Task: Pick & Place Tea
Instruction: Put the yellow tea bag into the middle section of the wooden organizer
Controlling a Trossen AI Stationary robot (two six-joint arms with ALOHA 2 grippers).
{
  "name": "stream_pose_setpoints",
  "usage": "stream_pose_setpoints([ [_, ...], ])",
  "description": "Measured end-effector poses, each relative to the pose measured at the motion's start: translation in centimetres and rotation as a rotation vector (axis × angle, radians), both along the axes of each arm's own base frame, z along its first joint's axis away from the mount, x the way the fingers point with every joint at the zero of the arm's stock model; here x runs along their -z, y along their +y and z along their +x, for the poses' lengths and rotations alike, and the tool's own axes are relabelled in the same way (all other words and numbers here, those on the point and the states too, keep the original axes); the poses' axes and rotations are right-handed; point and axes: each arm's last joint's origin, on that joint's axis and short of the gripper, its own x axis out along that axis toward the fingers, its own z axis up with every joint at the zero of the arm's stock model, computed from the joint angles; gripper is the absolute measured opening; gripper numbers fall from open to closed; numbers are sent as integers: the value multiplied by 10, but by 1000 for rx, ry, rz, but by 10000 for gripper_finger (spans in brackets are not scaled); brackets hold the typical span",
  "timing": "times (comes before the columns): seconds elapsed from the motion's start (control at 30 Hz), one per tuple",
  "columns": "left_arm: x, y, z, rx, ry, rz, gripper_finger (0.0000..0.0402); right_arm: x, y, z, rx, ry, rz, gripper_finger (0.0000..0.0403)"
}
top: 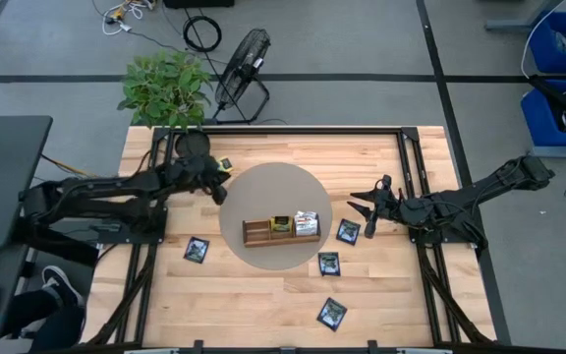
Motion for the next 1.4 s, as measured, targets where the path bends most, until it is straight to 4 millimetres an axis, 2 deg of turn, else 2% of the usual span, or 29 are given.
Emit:
stream_pose_setpoints([
  [0.2,0,22,15,-72,62,6,44,0,0,0,3,-4,10,126],
  [0.43,12,49,14,-150,149,-21,44,0,0,0,4,-2,12,126],
  [0.6,18,65,20,-112,167,-80,44,1,0,0,4,2,12,126],
  [0.8,20,73,34,-84,184,-101,61,1,0,0,5,3,13,126],
  [1.13,19,67,50,-14,292,-113,160,2,0,0,7,9,14,126],
  [1.4,3,68,43,-70,264,-60,169,4,-1,-1,12,30,23,126],
])
